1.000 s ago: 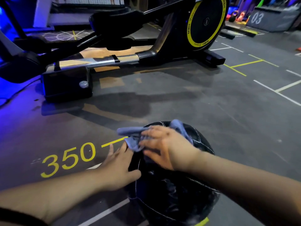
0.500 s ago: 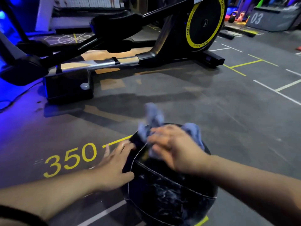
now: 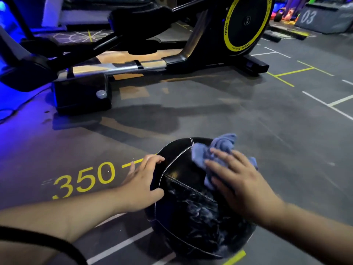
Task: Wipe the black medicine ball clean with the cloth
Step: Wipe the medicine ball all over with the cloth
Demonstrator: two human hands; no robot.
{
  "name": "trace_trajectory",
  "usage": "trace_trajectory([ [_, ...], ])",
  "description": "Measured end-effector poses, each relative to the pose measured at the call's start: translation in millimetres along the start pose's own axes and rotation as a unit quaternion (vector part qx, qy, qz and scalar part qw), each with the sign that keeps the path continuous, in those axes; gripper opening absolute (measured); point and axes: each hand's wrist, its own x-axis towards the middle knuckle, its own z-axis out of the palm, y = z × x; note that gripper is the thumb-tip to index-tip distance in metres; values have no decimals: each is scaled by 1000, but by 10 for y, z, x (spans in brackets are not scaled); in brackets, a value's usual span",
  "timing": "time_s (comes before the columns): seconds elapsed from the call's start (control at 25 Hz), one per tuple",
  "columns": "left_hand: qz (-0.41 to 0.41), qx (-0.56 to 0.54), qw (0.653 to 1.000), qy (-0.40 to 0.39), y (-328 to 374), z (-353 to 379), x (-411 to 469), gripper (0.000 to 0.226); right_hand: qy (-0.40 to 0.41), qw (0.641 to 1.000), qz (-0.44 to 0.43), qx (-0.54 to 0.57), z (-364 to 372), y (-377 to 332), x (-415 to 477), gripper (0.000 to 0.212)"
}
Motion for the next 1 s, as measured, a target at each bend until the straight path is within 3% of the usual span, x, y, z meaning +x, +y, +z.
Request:
trace_trajectory([
  [0.08,2,14,1000,9,-32,5,7,72,-22,989,-145,-15,-3,-149,-121,35],
  [0.16,-5,21,1000,5,-48,-30,15,69,-28,980,-195,-25,14,-91,-85,36],
  [0.32,-22,12,1000,-17,-6,-96,52,60,36,998,38,23,112,-42,-136,46],
  [0.4,-34,-8,999,-14,61,-111,97,55,52,994,81,59,114,-63,-134,47],
  [0.52,-81,-57,995,-14,10,-160,168,46,29,995,11,96,88,-53,94,41],
  [0.64,-127,-161,979,-13,-136,-254,81,50,-33,987,-100,121,130,-88,459,39],
  [0.8,-151,-181,971,-49,-217,-270,-314,45,-144,938,-260,175,209,-86,1045,36],
  [0.92,-127,-86,975,-159,-211,-110,-554,46,-181,924,-292,171,330,-239,1346,37],
  [1.0,-102,23,994,-38,-241,-134,-471,31,-166,939,-255,163,382,-314,1362,37],
])
